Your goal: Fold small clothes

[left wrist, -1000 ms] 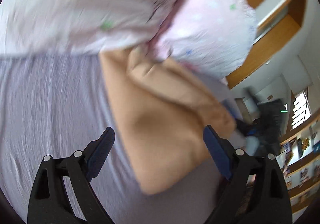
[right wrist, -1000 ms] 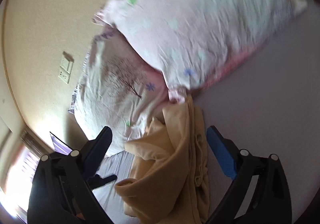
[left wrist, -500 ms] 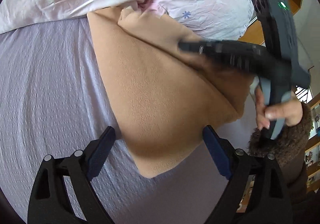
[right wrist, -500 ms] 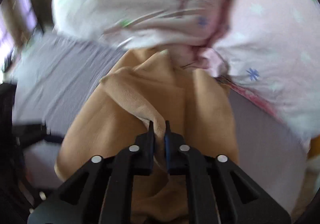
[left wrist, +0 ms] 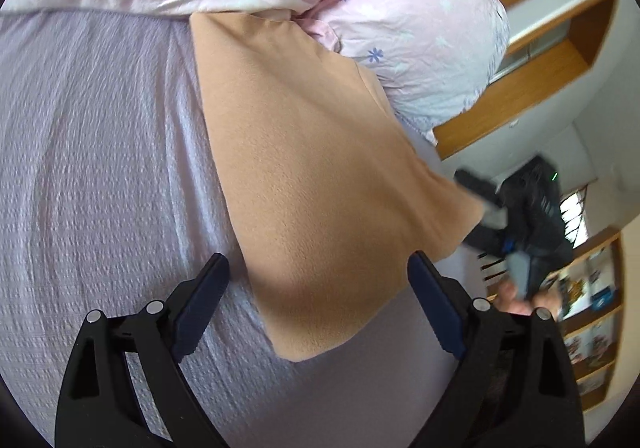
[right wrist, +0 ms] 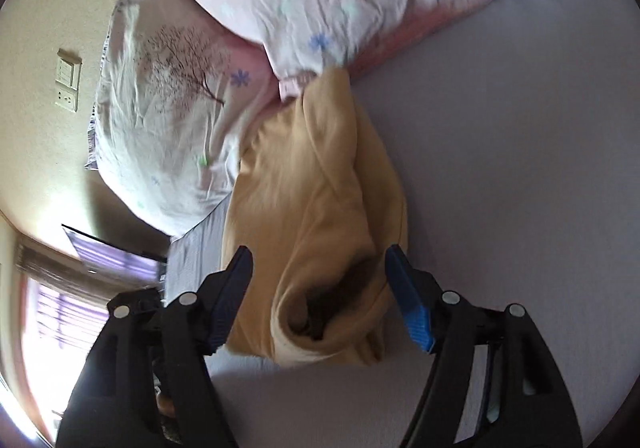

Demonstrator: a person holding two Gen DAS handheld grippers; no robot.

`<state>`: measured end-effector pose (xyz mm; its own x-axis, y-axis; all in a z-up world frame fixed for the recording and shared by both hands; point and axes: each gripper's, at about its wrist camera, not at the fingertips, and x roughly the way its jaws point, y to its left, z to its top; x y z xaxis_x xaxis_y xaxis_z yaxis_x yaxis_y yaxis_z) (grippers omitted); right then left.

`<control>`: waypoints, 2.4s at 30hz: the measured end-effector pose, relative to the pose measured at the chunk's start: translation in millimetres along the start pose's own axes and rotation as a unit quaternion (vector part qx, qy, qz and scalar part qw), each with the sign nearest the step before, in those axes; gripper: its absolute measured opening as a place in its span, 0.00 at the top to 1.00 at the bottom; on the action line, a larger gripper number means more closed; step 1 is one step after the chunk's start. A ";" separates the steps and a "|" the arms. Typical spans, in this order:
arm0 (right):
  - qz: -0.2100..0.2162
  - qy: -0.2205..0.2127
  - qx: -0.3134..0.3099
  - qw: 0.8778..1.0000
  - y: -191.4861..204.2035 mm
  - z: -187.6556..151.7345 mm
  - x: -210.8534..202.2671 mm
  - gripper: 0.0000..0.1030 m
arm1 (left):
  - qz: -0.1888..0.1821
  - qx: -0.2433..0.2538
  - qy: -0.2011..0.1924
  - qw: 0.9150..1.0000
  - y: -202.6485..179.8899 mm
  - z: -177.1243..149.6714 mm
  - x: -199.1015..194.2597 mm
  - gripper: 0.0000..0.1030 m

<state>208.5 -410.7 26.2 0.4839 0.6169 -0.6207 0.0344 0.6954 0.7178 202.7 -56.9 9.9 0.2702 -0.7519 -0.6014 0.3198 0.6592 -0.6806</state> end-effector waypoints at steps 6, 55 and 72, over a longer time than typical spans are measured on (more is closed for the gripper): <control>0.030 -0.021 0.004 0.999 -2.0 -8.9 -0.8 0.90 | -0.016 -0.031 0.002 0.999 4.7 7.7 1.0 0.11; 0.080 0.066 -0.075 0.992 76.4 -50.6 85.5 0.66 | 0.111 0.189 -0.024 0.975 -32.9 -63.3 -56.1 0.39; -0.196 -0.067 -0.297 0.932 107.3 -196.5 26.6 0.02 | 0.298 0.104 -0.064 0.947 -9.6 -109.0 -101.0 0.01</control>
<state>53.3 -247.2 24.7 0.6424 0.2488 -0.7249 -0.2398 0.9636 0.1183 73.3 13.6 31.6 0.5616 -0.2514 -0.7883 0.2445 0.9606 -0.1322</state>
